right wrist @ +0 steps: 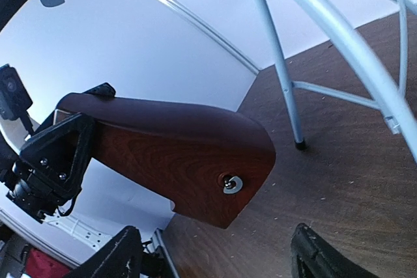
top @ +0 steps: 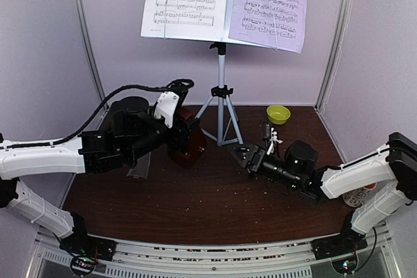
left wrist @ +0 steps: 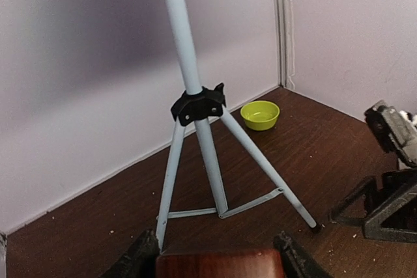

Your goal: Set up the instrument practice props

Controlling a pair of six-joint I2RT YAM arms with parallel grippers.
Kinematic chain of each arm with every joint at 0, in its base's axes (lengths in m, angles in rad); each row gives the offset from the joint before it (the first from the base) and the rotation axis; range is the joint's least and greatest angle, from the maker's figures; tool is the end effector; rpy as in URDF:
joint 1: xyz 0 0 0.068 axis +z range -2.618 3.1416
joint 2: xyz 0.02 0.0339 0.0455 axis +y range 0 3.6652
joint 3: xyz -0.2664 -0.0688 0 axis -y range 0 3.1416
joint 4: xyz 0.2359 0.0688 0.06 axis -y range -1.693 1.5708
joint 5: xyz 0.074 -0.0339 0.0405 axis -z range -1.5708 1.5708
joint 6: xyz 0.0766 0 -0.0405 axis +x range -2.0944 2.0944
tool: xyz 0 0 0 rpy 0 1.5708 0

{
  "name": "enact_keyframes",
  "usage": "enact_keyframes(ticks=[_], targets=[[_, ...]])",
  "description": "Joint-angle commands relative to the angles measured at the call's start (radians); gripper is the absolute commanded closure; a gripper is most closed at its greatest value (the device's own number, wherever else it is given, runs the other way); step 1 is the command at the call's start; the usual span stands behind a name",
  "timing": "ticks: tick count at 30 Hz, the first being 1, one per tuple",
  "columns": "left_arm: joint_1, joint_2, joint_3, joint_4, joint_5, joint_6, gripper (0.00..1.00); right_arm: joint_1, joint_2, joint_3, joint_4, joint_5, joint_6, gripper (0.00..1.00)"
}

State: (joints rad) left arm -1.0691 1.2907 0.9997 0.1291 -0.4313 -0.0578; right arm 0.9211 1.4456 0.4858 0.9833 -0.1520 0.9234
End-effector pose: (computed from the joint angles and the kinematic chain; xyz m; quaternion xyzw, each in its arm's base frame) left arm 0.1874 -0.2750 0.3362 0.2393 0.7183 -0.2000 0.6219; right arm 0.1849 0.2625 0.2225 -0.0535 0.6968 0.6005 0.3886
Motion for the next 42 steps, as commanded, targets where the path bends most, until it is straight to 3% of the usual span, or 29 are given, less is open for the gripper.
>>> enact_keyframes(ticks=[1, 21, 30, 38, 42], targets=[[0.018, 0.053, 0.063, 0.085, -0.086, -0.205, 0.92, 0.001, -0.093, -0.006, -0.247, 0.137, -0.207, 0.20], [0.023, 0.339, 0.140, 0.130, -0.213, -0.482, 0.87, 0.002, -0.128, 0.017, -0.315, 0.131, -0.296, 0.19], [0.008, 0.413, 0.192, 0.003, -0.302, -0.657, 0.73, 0.001, -0.133, 0.022, -0.322, 0.144, -0.310, 0.20], [-0.034, 0.488, 0.337, -0.239, -0.418, -0.767, 0.51, 0.001, -0.128, 0.029, -0.325, 0.147, -0.315, 0.19], [-0.035, 0.472, 0.325, -0.232, -0.393, -0.759, 0.21, 0.002, -0.128, 0.033, -0.339, 0.155, -0.325, 0.17]])
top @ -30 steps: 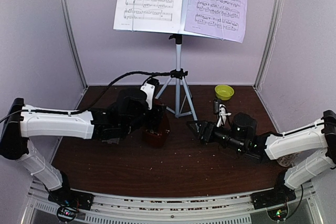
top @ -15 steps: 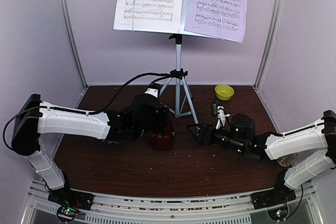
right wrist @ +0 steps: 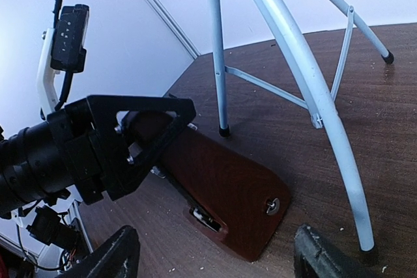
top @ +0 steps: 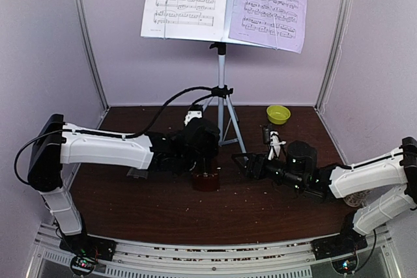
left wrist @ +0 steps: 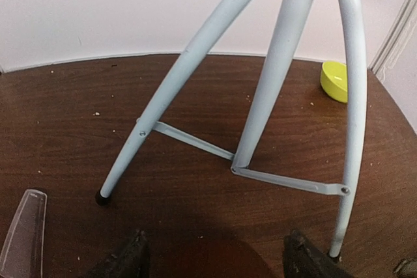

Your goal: Set up the instrument practice props

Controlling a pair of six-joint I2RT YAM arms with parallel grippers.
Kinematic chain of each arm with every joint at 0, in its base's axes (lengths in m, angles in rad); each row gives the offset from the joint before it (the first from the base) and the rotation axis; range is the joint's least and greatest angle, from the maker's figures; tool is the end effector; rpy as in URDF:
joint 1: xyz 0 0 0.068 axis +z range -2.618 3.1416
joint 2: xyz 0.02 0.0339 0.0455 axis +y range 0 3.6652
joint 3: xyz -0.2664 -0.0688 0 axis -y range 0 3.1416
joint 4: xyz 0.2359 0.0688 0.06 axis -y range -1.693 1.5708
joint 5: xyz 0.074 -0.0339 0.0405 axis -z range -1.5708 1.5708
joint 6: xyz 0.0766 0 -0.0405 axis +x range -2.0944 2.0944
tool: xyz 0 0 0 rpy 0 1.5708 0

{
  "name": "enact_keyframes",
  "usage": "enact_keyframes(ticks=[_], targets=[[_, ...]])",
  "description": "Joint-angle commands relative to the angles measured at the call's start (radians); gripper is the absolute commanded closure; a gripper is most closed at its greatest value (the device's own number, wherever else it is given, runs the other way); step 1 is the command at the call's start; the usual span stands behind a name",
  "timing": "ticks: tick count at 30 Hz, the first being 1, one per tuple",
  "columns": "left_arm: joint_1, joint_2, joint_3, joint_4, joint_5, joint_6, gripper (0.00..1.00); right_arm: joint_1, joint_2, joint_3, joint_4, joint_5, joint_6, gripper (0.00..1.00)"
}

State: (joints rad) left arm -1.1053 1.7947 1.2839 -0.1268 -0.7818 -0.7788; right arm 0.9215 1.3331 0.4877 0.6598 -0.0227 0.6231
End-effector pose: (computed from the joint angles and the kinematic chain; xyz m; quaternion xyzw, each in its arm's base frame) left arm 0.2356 -0.3488 0.2339 -0.0349 0.8426 -0.1362 0.5198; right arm 0.1840 0.2453 0.2079 -0.1216 0.7599 0.4518 0.4513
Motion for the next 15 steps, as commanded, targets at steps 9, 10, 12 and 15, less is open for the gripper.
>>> enact_keyframes(ticks=[9, 10, 12, 15], targets=[[0.001, -0.175, -0.020, 0.008, -0.015, 0.030, 0.02, 0.015, -0.017, 0.056, -0.069, 0.060, -0.086, 0.00], [0.003, -0.212, -0.050, 0.035, -0.008, 0.078, 0.02, 0.022, -0.013, 0.061, -0.072, 0.069, -0.098, 0.00], [0.020, -0.282, -0.125, 0.103, 0.039, 0.153, 0.02, 0.037, 0.003, 0.077, -0.079, 0.080, -0.125, 0.00], [0.074, -0.366, -0.190, 0.116, 0.161, 0.196, 0.02, 0.053, 0.029, 0.110, -0.084, 0.089, -0.145, 0.00]])
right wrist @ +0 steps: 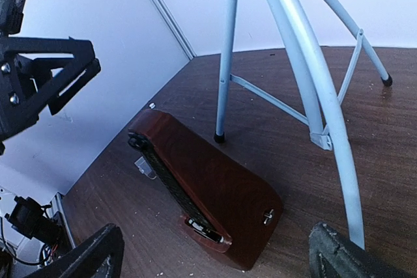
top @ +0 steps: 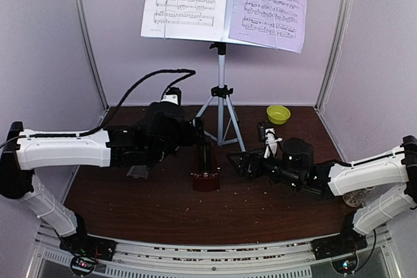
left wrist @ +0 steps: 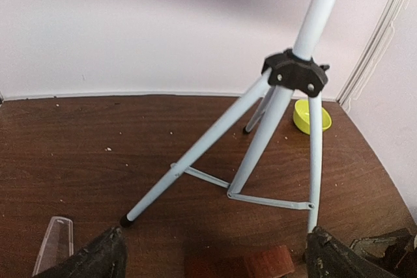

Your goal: Set up the instrument practice props

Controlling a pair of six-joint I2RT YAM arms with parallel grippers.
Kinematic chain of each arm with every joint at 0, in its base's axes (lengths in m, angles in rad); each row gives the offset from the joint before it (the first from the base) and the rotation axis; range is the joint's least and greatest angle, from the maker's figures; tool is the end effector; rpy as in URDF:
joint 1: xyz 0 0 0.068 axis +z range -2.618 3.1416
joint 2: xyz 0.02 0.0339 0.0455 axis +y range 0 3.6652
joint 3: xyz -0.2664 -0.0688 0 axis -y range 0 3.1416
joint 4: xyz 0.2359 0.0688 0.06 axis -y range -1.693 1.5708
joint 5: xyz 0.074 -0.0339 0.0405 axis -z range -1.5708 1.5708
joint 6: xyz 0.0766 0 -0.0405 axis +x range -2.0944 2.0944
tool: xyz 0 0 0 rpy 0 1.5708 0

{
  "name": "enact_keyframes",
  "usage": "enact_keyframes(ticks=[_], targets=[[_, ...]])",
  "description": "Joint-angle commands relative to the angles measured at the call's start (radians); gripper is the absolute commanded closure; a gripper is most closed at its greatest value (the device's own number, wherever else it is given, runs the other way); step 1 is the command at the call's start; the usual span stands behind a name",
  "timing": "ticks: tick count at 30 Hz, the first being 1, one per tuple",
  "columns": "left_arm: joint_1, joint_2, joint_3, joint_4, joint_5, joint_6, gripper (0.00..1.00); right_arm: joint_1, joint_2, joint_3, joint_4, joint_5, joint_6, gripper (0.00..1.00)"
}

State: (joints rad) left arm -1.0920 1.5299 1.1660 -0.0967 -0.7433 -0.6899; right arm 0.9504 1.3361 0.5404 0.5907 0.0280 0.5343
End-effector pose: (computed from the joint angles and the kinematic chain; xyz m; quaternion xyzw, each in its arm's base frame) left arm 0.2154 -0.3025 0.2938 -0.0294 0.8141 -0.1878 0.5487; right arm 0.1839 0.2538 0.2154 -0.1516 0.7608 0.4186 0.4723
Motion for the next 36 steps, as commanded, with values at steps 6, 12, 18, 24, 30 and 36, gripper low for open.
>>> enact_keyframes(ticks=[6, 12, 18, 24, 30, 36], targets=[[0.170, -0.182, -0.172, 0.082, 0.292, 0.101, 0.02, 0.064, 0.112, 0.160, -0.061, 0.094, -0.105, 0.00], [0.185, -0.194, -0.208, 0.104, 0.311, 0.078, 0.02, 0.102, 0.214, 0.258, -0.086, 0.150, -0.099, 0.00], [0.187, -0.184, -0.208, 0.097, 0.309, 0.057, 0.02, 0.119, 0.295, 0.321, -0.084, 0.194, -0.105, 0.02], [0.187, -0.195, -0.212, 0.102, 0.300, 0.061, 0.02, 0.121, 0.335, 0.362, -0.094, 0.232, -0.101, 0.09], [0.187, -0.197, -0.212, 0.101, 0.289, 0.062, 0.02, 0.120, 0.366, 0.404, -0.147, 0.276, -0.118, 0.23], [0.187, -0.203, -0.216, 0.104, 0.287, 0.067, 0.02, 0.121, 0.361, 0.392, -0.158, 0.289, -0.123, 0.43]])
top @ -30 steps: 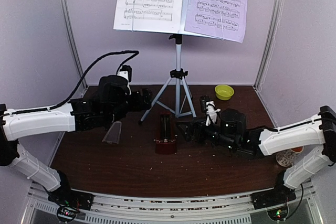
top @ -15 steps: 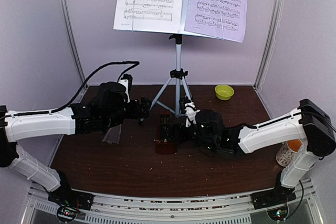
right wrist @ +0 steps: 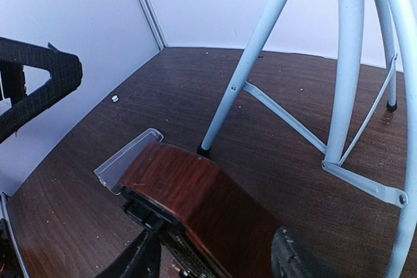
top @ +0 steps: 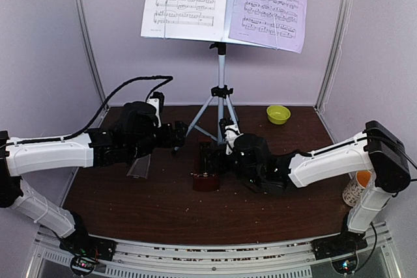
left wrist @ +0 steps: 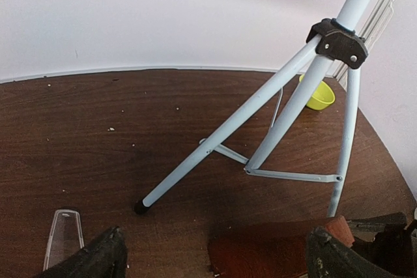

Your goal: Set up the instrument practice props

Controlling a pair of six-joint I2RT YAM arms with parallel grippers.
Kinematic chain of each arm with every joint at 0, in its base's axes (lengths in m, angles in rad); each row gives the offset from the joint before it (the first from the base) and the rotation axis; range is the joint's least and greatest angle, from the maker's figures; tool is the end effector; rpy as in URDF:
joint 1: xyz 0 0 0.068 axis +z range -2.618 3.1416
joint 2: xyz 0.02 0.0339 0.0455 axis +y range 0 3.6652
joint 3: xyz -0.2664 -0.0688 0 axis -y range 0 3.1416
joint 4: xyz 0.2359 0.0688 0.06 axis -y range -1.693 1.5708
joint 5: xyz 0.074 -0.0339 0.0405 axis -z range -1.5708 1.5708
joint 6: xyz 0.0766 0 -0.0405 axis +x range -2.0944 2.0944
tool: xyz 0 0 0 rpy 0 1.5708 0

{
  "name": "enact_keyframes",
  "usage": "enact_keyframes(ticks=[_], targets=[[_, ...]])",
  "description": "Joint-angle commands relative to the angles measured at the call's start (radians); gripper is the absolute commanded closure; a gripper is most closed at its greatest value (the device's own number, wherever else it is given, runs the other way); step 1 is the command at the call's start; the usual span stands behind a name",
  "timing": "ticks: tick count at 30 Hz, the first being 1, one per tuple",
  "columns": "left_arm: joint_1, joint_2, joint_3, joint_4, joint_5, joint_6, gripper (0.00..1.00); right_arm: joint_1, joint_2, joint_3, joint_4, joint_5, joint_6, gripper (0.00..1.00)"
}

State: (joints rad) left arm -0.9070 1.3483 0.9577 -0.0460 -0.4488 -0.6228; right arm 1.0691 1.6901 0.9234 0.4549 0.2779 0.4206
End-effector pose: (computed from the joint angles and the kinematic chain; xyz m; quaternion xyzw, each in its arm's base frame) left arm 0.2306 -0.2409 0.2785 -0.0019 0.8310 -0.2272 0.5078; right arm 0.2126 0.3439 0.2123 -0.1778 0.7848 0.3129 0.5046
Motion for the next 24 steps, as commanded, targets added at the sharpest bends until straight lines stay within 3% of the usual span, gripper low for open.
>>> enact_keyframes(ticks=[1, 7, 17, 24], targets=[[0.002, -0.024, -0.010, 0.056, -0.009, -0.001, 0.02, 0.002, 0.003, 0.004, -0.022, 0.039, -0.011, 0.46], [0.004, -0.029, -0.018, 0.069, -0.010, 0.008, 0.02, 0.002, -0.012, -0.021, -0.019, 0.042, -0.016, 0.55], [0.003, -0.033, -0.019, 0.075, -0.011, 0.017, 0.02, 0.003, -0.030, -0.060, 0.018, 0.028, -0.020, 0.60], [0.003, -0.028, -0.017, 0.083, -0.010, 0.025, 0.02, 0.002, -0.044, -0.067, 0.022, 0.015, -0.022, 0.59]])
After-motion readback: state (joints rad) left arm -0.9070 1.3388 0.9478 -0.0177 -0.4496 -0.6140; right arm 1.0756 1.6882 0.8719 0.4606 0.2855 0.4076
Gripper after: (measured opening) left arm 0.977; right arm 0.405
